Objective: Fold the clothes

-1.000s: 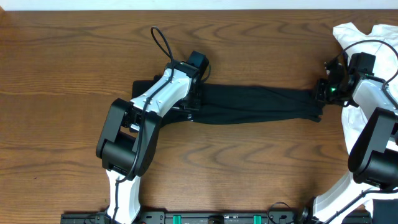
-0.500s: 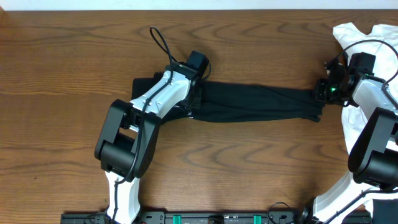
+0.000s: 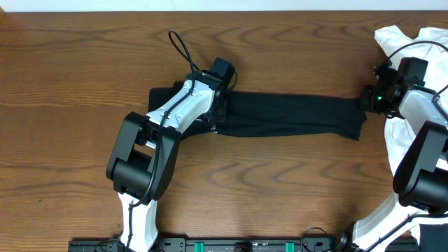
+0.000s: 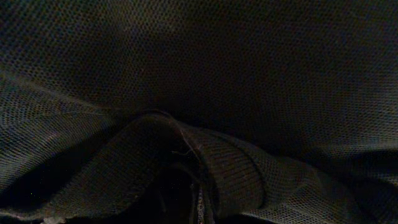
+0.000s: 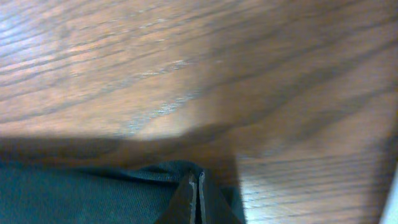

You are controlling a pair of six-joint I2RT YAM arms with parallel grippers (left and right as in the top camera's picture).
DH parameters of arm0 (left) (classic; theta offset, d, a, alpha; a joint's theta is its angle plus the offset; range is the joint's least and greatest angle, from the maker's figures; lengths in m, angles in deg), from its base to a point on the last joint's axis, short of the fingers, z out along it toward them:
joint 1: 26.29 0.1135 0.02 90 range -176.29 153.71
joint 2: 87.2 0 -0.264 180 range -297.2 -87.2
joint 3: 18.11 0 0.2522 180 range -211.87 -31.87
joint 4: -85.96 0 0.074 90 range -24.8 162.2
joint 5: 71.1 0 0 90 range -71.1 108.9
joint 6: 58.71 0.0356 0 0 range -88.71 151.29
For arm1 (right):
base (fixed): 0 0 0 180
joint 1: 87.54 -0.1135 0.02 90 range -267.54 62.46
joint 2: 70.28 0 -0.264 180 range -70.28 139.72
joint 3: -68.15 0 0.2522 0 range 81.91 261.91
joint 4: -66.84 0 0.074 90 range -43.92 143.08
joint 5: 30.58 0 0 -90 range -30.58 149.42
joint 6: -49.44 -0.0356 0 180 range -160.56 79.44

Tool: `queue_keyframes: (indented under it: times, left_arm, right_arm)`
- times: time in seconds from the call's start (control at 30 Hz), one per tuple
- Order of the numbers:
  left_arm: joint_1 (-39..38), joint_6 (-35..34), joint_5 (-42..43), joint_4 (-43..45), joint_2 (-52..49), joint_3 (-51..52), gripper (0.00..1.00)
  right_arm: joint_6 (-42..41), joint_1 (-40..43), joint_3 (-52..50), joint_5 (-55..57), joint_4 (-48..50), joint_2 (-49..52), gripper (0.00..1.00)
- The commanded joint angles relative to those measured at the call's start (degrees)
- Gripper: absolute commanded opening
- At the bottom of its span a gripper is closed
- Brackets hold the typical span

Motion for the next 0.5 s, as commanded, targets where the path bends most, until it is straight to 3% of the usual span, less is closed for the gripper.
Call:
queue_keyframes:
  times: [0.0, 0.33, 0.43, 0.47]
  left_arm:
    - [0.61, 0.33, -1.16, -1.05, -1.09, 2.23, 0.06]
    - [0.61, 0.35, -1.16, -1.07, -1.09, 2.23, 0.06]
    - [0.61, 0.33, -1.16, -1.05, -1.09, 2.23, 0.06]
    - [0.59, 0.35, -1.16, -1.05, -1.09, 2.23, 0.06]
  right_arm:
    - [-0.11, 1.86, -0.35, 2.05, 0.70, -1.53, 0.01]
    - [-0.09, 1.88, -0.35, 2.05, 5.70, -1.53, 0.02]
    - [-0.13, 1.88, -0.35, 1.81, 8.11, -1.53, 0.43]
    - [-0.15, 1.90, -0.28, 1.18, 8.61, -1.55, 0.50]
